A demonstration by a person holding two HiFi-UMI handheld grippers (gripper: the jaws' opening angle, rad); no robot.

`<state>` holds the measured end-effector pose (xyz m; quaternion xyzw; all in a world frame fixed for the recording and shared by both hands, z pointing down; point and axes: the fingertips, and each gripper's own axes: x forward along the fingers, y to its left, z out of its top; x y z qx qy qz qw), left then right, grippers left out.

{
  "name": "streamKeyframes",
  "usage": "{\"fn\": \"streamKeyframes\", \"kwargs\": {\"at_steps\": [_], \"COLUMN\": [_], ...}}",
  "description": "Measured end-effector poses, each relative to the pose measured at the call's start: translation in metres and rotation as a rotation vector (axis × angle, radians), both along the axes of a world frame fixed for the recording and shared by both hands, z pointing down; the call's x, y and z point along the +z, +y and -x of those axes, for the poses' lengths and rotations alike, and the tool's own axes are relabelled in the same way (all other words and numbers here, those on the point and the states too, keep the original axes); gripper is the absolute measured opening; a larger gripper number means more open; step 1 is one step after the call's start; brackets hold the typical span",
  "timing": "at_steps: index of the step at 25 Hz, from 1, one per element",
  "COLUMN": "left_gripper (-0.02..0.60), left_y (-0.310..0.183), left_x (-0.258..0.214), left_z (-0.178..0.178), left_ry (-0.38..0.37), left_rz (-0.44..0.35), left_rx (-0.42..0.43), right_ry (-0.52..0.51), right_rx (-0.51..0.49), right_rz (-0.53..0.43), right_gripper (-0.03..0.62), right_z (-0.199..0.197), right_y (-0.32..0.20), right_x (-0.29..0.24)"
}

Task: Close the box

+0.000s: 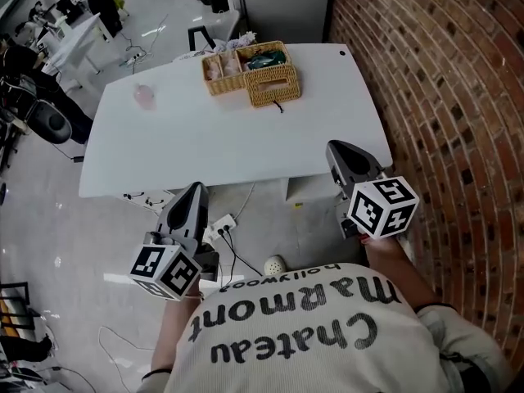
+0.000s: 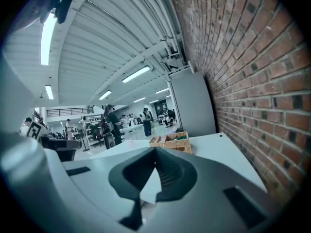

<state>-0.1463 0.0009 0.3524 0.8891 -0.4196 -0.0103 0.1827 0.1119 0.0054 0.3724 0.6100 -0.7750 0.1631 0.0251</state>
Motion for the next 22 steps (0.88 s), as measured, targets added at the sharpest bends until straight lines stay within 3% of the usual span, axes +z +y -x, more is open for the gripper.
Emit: {"fn": "streamKeyframes", "kwargs": {"at_steps": [6,13,18,22], "left_gripper": [0.0,0.0,0.0,0.0], "left_y": [-0.033,-0.049,-0.068,-0.091], "left_x": [0.01,0.041,0.051,0.04], "left_z": [0.019,0.024,0.044,0.058], "left_ry": [-0.012,-0.022,-0.038,-0.012], "left_rz": [0.006,0.095,0.105,0.091], "left_rx": [0.008,0.037,-0.044,-0.136], "right_ry": [-0.018,-0.021,-0.043,-0.063], "right_rx": [0.038,0.05,0.049,0.032], "right_rz": [0.031,0.19,0.221,0.186], "right_gripper": [0.003,0.003,0.003,0.003], "right_z": [0.006,0.005,-0.001,-0.006], "right_y": [-0.034,-0.056,-0.092,-0.136], "right_x": [0.017,0.072,0.09,0.074]}}
